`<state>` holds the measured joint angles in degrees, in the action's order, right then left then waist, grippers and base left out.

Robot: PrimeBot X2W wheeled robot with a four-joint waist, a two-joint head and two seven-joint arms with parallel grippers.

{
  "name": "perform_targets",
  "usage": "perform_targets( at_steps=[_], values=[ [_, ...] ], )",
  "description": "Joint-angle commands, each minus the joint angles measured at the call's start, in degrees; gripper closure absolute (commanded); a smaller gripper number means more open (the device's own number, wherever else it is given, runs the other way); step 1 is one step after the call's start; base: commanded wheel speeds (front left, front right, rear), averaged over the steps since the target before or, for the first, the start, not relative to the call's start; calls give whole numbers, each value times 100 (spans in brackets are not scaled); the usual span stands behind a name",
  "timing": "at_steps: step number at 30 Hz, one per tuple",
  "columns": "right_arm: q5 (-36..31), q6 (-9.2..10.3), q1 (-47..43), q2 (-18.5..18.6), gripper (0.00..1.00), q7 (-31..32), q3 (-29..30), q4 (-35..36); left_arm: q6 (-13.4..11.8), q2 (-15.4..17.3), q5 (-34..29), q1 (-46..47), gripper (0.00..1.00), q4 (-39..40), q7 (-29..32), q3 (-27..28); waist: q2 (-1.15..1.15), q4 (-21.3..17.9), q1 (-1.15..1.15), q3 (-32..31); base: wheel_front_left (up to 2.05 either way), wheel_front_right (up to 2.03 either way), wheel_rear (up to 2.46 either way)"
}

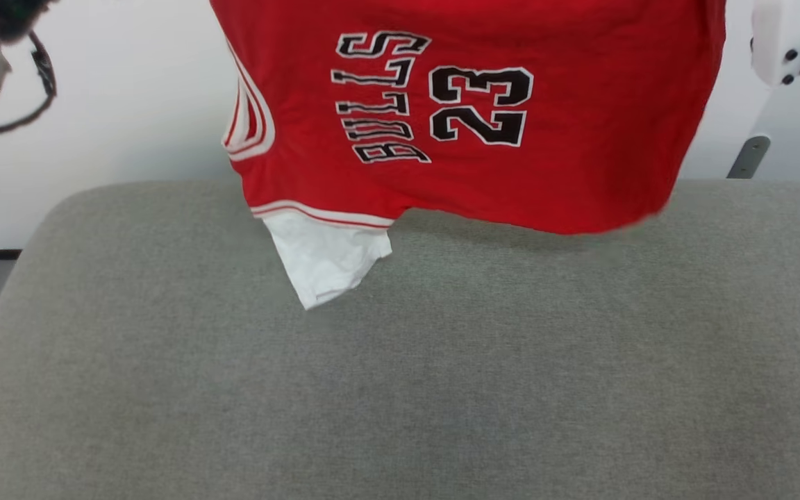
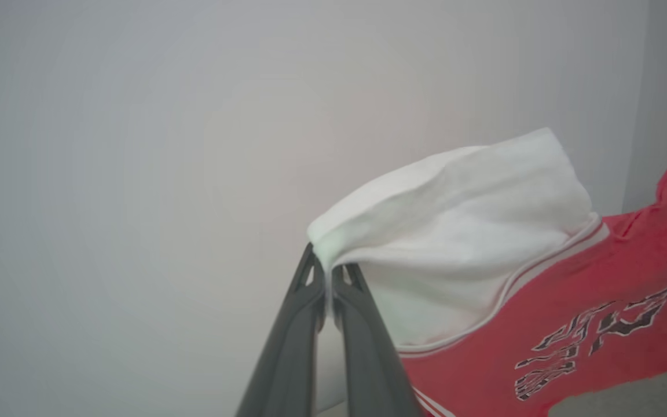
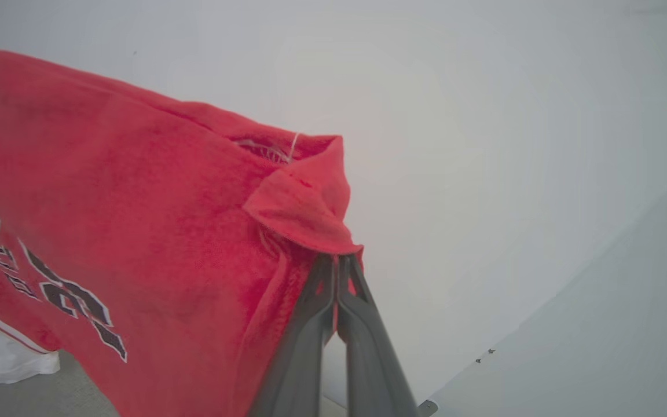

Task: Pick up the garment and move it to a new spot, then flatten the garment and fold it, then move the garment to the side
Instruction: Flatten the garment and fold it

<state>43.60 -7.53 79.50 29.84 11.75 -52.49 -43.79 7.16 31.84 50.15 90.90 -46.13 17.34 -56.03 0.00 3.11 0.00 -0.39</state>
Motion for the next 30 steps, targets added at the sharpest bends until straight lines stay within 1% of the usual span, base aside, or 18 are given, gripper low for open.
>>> perform_targets(
  at_steps=[1,5,9,13,16,17,20,22,24,25,26,27,30],
  values=[
    [-14,8,71,19,100,14,96,40,38,-15,12,129,100,-36,-52,-28,0,-54,0,22,0,0,0],
    [-19,8,109,63,100,124,311,109,28,2,91,352,100,-70,-159,-160,0,-99,0,294,0,0,0],
    [-128,8,258,50,100,146,588,98,30,21,132,632,100,-144,-336,-276,0,-131,0,787,0,0,0],
    [-350,7,536,-167,100,89,867,-58,26,32,84,1067,100,-388,-436,-315,0,-240,0,1510,0,0,0],
    [-622,8,869,-459,100,-50,1038,-406,12,-89,-24,1405,100,-698,-563,-309,0,-351,0,2130,0,0,0],
    [-756,8,976,-570,100,-171,1073,-559,-26,-172,-65,1525,100,-825,-689,-296,0,-364,0,2302,0,0,0],
    [-1155,8,1555,-889,100,-690,1369,-1100,-304,-411,-272,2030,100,-1142,-1113,-260,0,-366,0,2882,0,0,0],
    [-1531,8,1931,-1042,100,-1342,1612,-1453,-505,-544,-395,2421,100,-1336,-1568,-182,0,-309,0,3232,0,0,0],
    [-1933,7,2211,-1167,100,-2035,1857,-1771,-643,-692,-446,2734,100,-1457,-2128,-69,0,-236,0,3521,0,0,0],
    [-2110,7,2327,-1229,100,-2263,1965,-1932,-727,-742,-454,2884,100,-1527,-2388,5,0,-196,0,3648,0,0,0],
    [-2252,7,2440,-1305,100,-2429,2061,-2038,-722,-790,-449,3024,100,-1569,-2614,66,0,-156,0,3774,0,0,0],
    [-2407,7,2567,-1357,100,-2542,2162,-2110,-642,-846,-392,3129,100,-1599,-2811,138,0,-114,0,3891,0,0,0],
    [-2774,8,2497,-1423,100,-2648,2257,-2324,-399,-955,-282,3045,100,-1747,-3042,231,0,50,0,4114,0,0,0]
  ],
)
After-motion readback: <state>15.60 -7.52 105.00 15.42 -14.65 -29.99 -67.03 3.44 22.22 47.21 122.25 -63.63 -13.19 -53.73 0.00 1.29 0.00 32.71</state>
